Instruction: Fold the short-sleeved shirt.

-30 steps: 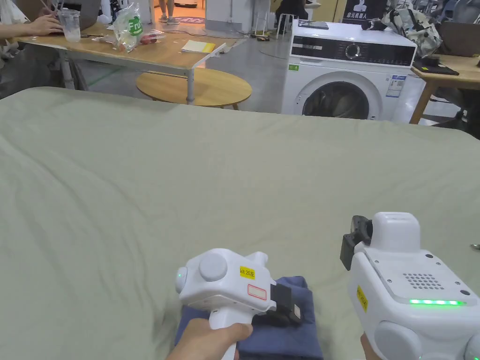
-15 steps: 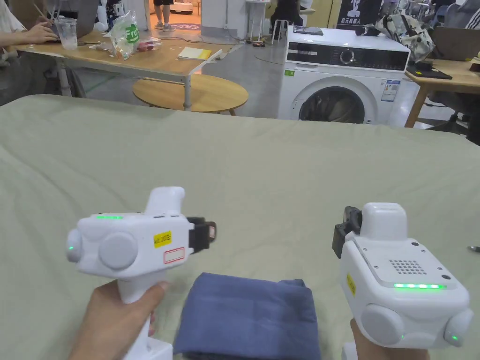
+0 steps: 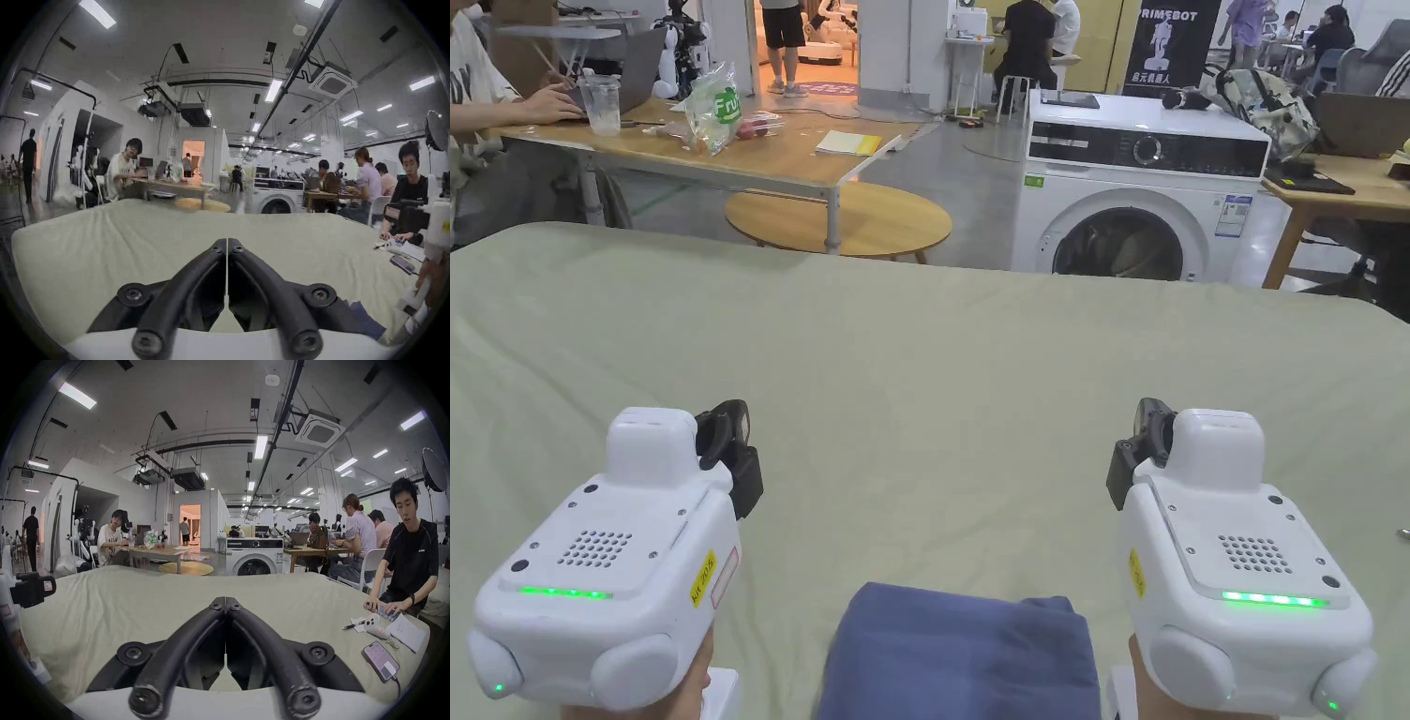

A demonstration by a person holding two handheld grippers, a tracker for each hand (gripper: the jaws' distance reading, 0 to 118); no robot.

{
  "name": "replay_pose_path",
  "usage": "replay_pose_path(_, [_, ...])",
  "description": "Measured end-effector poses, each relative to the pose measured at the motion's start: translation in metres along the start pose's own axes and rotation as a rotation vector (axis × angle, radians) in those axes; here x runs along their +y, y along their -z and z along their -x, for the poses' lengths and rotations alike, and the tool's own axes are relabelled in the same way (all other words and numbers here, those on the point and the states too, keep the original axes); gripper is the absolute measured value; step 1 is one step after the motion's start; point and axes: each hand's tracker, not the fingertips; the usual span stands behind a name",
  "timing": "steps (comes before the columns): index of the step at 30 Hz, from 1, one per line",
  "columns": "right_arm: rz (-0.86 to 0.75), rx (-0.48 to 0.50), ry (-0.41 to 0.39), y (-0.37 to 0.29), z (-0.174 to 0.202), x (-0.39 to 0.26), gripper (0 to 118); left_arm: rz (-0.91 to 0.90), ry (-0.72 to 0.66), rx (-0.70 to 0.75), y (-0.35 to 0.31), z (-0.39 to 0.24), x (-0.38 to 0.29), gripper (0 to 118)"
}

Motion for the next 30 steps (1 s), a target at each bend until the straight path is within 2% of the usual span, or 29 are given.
replay_pose_path(4, [0.042, 0.012, -0.014, -0.011, 0.001, 0.002, 0, 0.02, 0.015, -0.011, -0.001, 0.002, 0.005, 0])
replay_pose_path(6, [0.12, 0.059, -0.055, -0.021, 0.002, -0.006, 0, 0.047, 0.036, 0.003, -0.001, 0.004, 0.008, 0])
replay_pose_path(8, [0.222, 0.105, -0.081, -0.032, 0.004, -0.018, 0, 0.082, 0.015, -0.005, -0.001, 0.009, 0.009, 0])
replay_pose_path(13, [0.497, 0.204, -0.057, -0.046, 0.011, -0.064, 0, 0.227, -0.061, -0.048, 0.004, 0.026, 0.009, 0])
replay_pose_path(17, [0.679, 0.213, -0.096, -0.034, 0.023, -0.108, 0, 0.375, -0.115, -0.104, 0.011, 0.04, 0.005, 0])
replay_pose_path(19, [0.765, 0.222, -0.053, -0.025, 0.024, -0.124, 0, 0.49, -0.163, -0.166, 0.014, 0.047, 0.002, 0])
replay_pose_path(21, [0.71, 0.202, -0.063, -0.025, 0.023, -0.12, 0, 0.617, -0.244, -0.248, 0.022, 0.057, -0.004, 0])
replay_pose_path(23, [0.721, 0.204, -0.075, -0.022, 0.024, -0.117, 0, 0.727, -0.331, -0.323, 0.027, 0.067, -0.015, 0])
replay_pose_path(25, [0.726, 0.209, -0.06, -0.021, 0.02, -0.118, 0, 0.775, -0.454, -0.416, 0.032, 0.078, -0.027, 0])
replay_pose_path(26, [0.724, 0.214, -0.05, -0.022, 0.018, -0.118, 0, 0.835, -0.534, -0.473, 0.037, 0.084, -0.035, 8])
replay_pose_path(27, [0.724, 0.215, -0.044, -0.022, 0.018, -0.119, 0, 0.881, -0.606, -0.517, 0.037, 0.084, -0.042, 27])
replay_pose_path(29, [0.721, 0.215, -0.036, -0.023, 0.018, -0.119, 0, 0.949, -0.692, -0.579, 0.044, 0.089, -0.059, 76])
replay_pose_path(30, [0.72, 0.213, -0.036, -0.023, 0.019, -0.118, 0, 0.962, -0.717, -0.616, 0.047, 0.09, -0.068, 81])
